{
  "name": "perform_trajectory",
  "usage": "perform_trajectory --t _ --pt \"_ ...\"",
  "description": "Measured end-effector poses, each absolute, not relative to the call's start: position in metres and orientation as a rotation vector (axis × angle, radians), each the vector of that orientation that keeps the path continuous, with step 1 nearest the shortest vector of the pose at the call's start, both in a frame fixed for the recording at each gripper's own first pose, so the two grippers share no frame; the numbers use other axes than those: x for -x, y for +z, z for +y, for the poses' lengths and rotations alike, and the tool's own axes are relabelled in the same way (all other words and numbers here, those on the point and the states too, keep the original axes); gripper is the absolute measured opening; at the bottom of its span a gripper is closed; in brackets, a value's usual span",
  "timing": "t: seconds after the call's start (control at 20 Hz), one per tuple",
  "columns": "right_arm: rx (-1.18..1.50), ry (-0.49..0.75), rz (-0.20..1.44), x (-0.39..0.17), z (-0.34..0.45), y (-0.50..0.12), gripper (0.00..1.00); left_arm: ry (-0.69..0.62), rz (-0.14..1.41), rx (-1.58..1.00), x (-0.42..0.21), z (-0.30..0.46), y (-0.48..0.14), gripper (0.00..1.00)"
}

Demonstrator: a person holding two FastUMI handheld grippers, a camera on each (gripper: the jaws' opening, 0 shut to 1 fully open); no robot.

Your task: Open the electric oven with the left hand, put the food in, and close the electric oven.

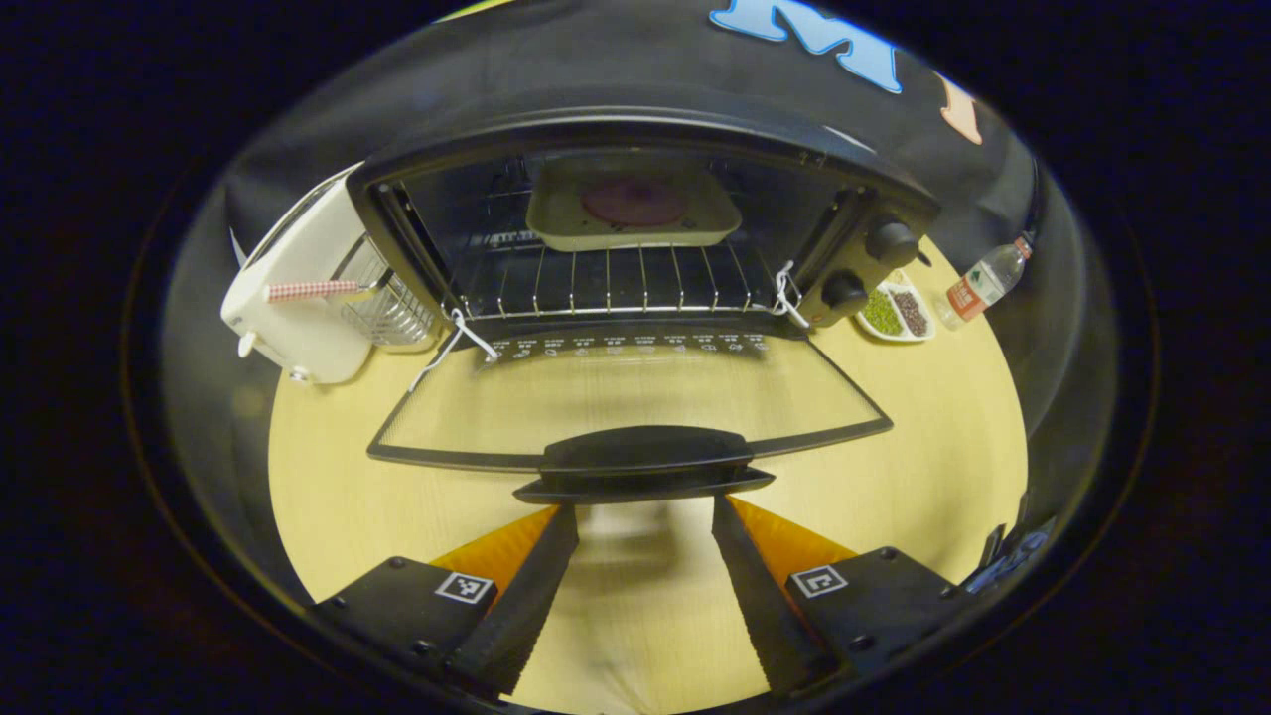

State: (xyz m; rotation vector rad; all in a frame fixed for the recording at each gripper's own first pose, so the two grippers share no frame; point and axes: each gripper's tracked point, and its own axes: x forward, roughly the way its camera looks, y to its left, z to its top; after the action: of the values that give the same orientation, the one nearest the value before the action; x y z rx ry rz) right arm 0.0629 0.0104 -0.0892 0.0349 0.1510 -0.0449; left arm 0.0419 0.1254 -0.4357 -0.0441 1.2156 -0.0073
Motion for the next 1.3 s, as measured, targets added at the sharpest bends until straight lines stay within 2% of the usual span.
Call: perform_trajectory --t 0.1,0.15,0.5,0.55,0.75,0.85,0.9,1.0,1.05,1.1,1.15,1.2,1.3 --pt "-0.033 -0.044 0.147 -0.060 0.011 -0.087 0.84 -0.008 1.199 0.040 -0.043 0.125 -0.428 0.89" --pt "-0.036 -0.044 0.145 -0.059 0.011 -0.087 0.84 -0.009 1.190 0.038 -0.044 0.125 -0.426 0.93" --pt "-0.037 -0.071 0.146 -0.053 0.001 -0.088 0.84 -0.001 1.124 0.028 -0.058 0.124 -0.409 0.94" --pt "-0.040 -0.075 0.147 -0.052 -0.001 -0.088 0.84 0.002 1.108 0.025 -0.062 0.124 -0.407 0.98" --pt "-0.046 -0.088 0.151 -0.047 -0.007 -0.089 0.84 0.017 1.051 0.018 -0.078 0.123 -0.397 0.94" --pt "-0.041 -0.090 0.144 -0.046 -0.008 -0.087 0.84 0.020 0.985 0.020 -0.090 0.120 -0.388 0.89" --pt "-0.036 -0.089 0.141 -0.046 -0.008 -0.086 0.84 0.019 0.941 0.013 -0.095 0.119 -0.378 0.98" --pt "-0.029 -0.079 0.136 -0.046 -0.005 -0.083 0.84 0.011 0.850 -0.001 -0.105 0.114 -0.351 0.94" --pt "-0.027 -0.070 0.132 -0.046 -0.004 -0.082 0.84 0.011 0.803 -0.008 -0.104 0.112 -0.333 0.98" --pt "-0.025 -0.059 0.126 -0.046 -0.001 -0.079 0.84 0.011 0.751 -0.013 -0.105 0.109 -0.316 0.89" --pt "-0.020 -0.049 0.116 -0.046 0.003 -0.074 0.84 0.021 0.694 -0.016 -0.103 0.108 -0.294 0.94" --pt "-0.013 -0.037 0.105 -0.047 0.009 -0.068 0.84 0.036 0.631 -0.015 -0.101 0.109 -0.273 0.89" --pt "-0.005 -0.012 0.077 -0.046 0.021 -0.054 0.84 0.043 0.483 -0.009 -0.093 0.098 -0.218 0.97"
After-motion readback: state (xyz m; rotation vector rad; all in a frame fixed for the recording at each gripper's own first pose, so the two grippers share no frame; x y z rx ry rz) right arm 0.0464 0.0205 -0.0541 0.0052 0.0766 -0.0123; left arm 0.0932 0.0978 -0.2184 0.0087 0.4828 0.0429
